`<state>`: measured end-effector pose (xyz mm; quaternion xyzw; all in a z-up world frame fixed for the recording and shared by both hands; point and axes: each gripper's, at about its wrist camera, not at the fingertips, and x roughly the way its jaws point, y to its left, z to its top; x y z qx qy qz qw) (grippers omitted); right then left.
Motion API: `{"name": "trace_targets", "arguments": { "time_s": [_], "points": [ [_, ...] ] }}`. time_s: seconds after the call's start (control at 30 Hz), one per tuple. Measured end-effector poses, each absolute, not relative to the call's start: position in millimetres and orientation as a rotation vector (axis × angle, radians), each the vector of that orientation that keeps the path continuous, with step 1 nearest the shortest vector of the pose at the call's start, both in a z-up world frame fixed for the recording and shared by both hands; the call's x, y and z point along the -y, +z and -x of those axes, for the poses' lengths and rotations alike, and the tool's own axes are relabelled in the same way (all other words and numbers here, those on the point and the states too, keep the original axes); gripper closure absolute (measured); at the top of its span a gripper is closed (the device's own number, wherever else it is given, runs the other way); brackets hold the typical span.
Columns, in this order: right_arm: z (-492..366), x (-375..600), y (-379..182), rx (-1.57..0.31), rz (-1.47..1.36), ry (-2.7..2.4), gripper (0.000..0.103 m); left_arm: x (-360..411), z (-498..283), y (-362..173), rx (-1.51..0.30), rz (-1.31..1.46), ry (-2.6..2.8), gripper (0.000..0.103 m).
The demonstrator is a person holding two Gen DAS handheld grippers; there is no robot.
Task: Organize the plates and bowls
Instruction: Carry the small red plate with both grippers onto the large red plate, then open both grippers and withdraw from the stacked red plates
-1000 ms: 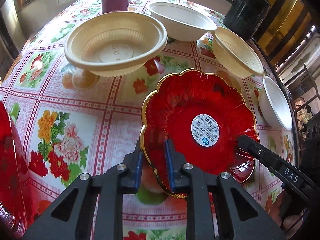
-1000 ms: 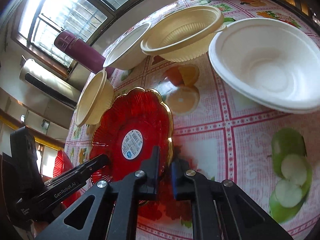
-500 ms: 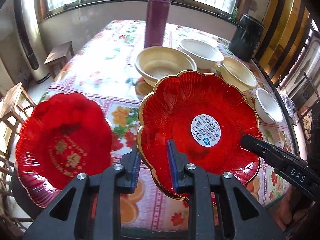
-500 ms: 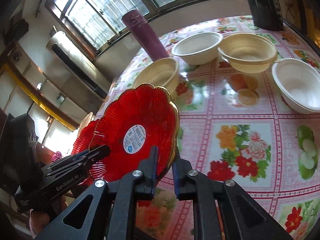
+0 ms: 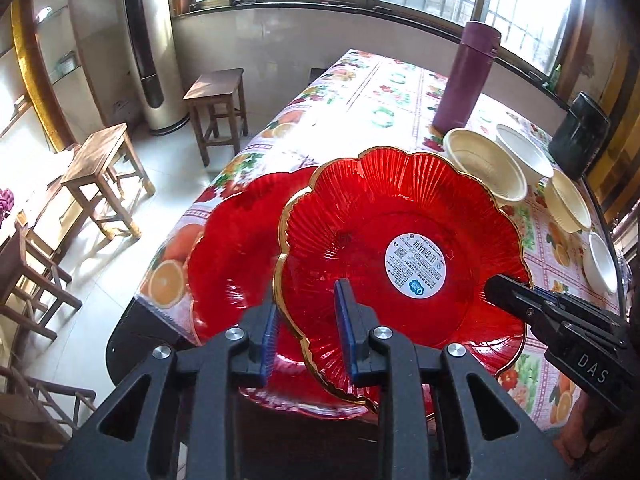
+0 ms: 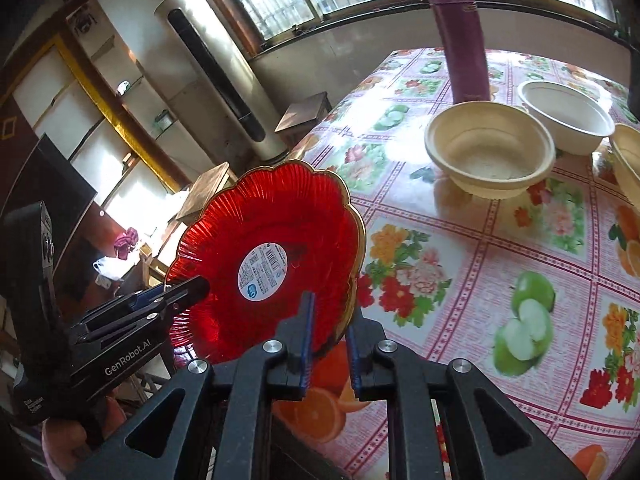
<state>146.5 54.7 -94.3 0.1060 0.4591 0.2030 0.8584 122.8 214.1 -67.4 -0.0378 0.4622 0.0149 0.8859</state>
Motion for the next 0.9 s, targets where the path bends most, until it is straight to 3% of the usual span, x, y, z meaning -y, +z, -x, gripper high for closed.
{"name": "trace_targets", "arguments": {
  "time_s": [0.33,0.4,0.53,0.6,0.63,0.7,0.9],
  "points": [
    [-159,-106,-118,-1.058,-0.073,0.425,0.087,-240,-125,-109,-1.103,0.028,0.065,0.075],
    [-160,-110,-118,-1.057,-0.048,0.420,0.083,-239,-125,-104,-1.098,0.017,0.059,0.073],
    [-165,-118,-116,-1.048,-0.004,0.415,0.080,-242,-127,-97,-1.085,0.049,0.056,0.058],
    [-165,-114,-108,-1.015,0.000,0.414,0.072,-243,-126,-92,-1.061,0.070,0.053,0.049],
    [-163,-111,-105,-0.994,0.000,0.404,0.063,-244,-124,-90,-1.051,0.085,0.046,0.046],
    [-161,-101,-95,-0.942,-0.007,0.397,0.052,-243,-123,-85,-1.030,0.109,0.040,0.029],
    [-147,-53,-69,-0.747,-0.094,0.391,0.034,-237,-111,-62,-0.911,0.160,0.045,0.023]
  ]
}}
